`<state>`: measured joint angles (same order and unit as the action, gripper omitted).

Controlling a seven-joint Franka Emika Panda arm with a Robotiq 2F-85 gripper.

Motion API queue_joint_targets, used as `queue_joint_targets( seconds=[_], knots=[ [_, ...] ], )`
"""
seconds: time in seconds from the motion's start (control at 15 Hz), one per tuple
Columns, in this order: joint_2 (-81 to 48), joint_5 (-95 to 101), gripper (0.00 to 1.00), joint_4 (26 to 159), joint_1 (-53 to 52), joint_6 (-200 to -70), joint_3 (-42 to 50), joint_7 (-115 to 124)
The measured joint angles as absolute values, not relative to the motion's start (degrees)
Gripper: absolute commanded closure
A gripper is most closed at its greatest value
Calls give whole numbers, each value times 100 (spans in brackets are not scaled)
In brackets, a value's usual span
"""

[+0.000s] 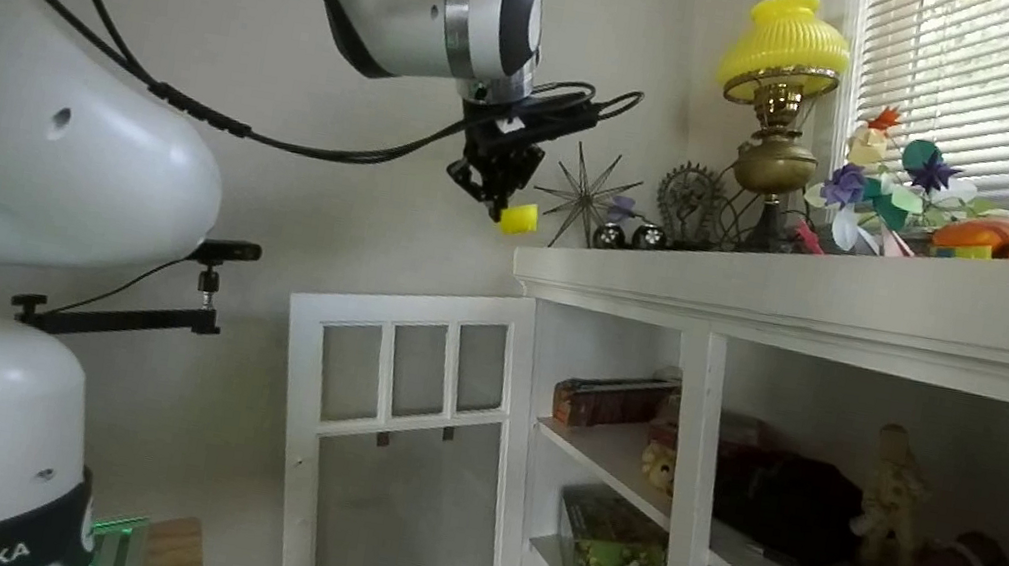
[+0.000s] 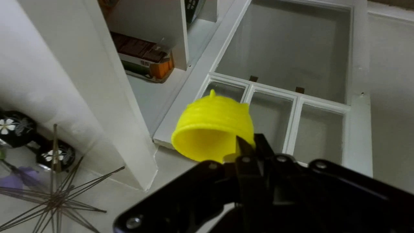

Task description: Remove the yellow bowl from the cabinet

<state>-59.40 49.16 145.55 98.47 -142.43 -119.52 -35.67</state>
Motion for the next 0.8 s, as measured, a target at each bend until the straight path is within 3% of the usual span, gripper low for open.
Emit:
queue_joint_targets(
  seconds=[0.4,0.8],
  knots=[
    [-5863,4916,98,13735,9552,-14185,-11861,-3365],
    [-5424,4907,98,12745,8783,-14161,-11209,-3199]
  ],
)
